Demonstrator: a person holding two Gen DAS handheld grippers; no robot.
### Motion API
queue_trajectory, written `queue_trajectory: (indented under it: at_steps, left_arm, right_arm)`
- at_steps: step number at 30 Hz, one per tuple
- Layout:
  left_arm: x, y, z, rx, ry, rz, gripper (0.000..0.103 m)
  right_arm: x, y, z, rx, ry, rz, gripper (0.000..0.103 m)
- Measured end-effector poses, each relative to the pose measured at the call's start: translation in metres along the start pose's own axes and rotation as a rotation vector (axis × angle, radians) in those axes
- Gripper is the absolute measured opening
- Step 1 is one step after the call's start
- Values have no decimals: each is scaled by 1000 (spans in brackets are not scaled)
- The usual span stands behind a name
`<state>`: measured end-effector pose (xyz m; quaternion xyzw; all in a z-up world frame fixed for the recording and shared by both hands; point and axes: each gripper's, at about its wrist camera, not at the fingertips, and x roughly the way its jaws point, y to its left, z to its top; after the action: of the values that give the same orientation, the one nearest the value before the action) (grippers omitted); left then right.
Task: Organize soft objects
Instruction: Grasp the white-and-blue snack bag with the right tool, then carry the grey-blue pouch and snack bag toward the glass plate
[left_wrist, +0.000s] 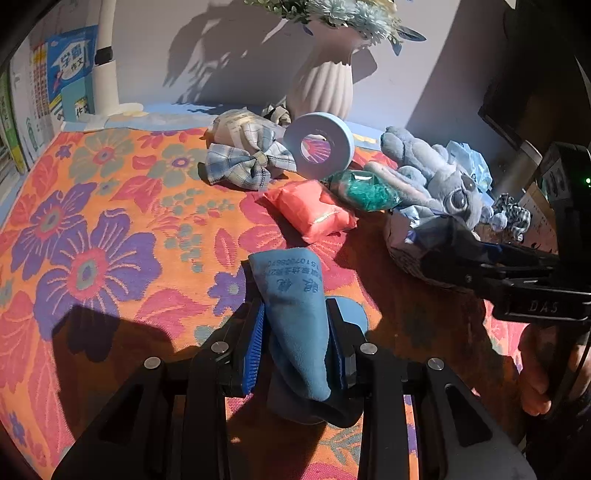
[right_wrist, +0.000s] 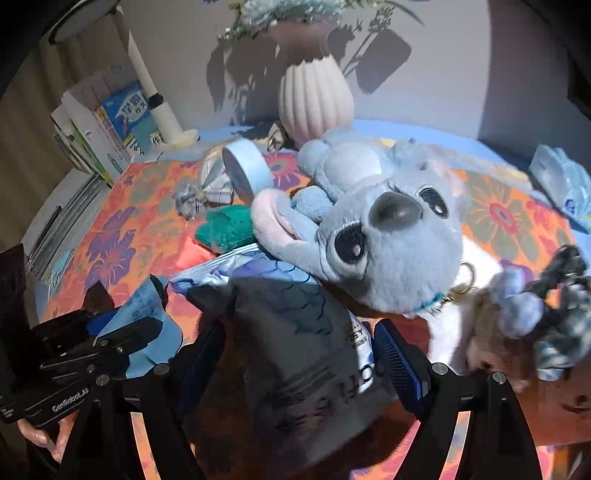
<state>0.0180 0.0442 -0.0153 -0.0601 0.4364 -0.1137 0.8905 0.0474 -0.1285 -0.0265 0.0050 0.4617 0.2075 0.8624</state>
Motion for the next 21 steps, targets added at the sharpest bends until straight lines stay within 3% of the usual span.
queue_trajectory:
  at_steps: [2, 3, 4, 10, 14, 21]
  left_arm:
    - [0, -1, 0, 5, 2, 3, 28]
    - [0, -2, 0, 6, 2, 4, 28]
    - [0, -2, 0, 9, 2, 8, 28]
    - [-6, -7, -1, 40, 12, -14, 28]
    - [-12, -12, -9, 45, 24, -35, 19]
    - [-31, -40, -25, 83, 23, -89, 17]
  right_arm:
    - [1, 2, -4, -4, -17, 3, 81]
    - [0, 3, -5, -8, -22, -3, 77]
    - [-2, 3, -7, -5, -28, -5, 66]
    - [-27, 10, -27, 38, -62, 83, 54]
    - [-47, 19, -46, 19, -49, 77, 48]
    - [-77, 2, -68, 91, -57, 70, 44]
